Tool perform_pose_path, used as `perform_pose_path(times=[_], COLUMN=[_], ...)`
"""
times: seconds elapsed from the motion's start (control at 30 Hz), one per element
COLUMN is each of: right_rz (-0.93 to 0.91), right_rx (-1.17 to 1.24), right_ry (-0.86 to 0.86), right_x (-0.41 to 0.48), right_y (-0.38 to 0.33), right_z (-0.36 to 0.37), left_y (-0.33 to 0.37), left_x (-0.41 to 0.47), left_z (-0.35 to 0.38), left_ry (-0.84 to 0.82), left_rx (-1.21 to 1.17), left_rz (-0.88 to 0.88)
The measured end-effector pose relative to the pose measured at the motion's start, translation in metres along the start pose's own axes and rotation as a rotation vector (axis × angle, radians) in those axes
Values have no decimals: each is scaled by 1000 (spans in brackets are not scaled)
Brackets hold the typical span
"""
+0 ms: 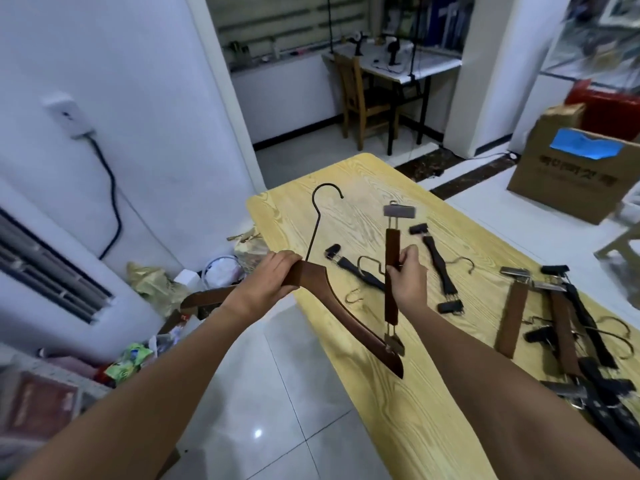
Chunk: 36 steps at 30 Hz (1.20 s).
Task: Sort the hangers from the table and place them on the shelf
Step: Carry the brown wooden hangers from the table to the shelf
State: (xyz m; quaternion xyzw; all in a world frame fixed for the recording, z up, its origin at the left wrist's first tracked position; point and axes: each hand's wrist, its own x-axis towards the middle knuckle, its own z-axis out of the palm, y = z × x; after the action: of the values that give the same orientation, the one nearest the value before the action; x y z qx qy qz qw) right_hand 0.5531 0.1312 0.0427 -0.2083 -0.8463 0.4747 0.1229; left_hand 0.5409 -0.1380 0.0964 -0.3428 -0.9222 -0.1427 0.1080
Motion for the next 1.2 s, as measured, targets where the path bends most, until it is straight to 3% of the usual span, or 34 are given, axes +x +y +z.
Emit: perform_pose_path(times=[0.2,0.37,0.6,0.73,0.87,0.97,1.2], right_rz=[-262,-510,-675,-827,-1045,-1179,-1438], right_rx=[-48,-223,-444,-447,-480,-498,-776], right_ry=[-292,-465,-452,-570,-676,-768,-848], right_x=[-19,-37,-110,-170,-247,-297,-413], right_y=[-52,-95,-160,-190,-219,-236,-280], right_z=[35,77,126,150,170,181,207], left_y=[-21,-34,-36,-17,13,38,106], left_x=[-58,-122,-244,-328,-409,-464,-573], left_z=[-48,-88,-145,-167,-190,-205,-228], left_ry=[43,92,105,162,108,114,155], left_rx=[81,132,204,261,293,314,341], left_rz=[-126,-241,-457,-592,-846,-941,-1151])
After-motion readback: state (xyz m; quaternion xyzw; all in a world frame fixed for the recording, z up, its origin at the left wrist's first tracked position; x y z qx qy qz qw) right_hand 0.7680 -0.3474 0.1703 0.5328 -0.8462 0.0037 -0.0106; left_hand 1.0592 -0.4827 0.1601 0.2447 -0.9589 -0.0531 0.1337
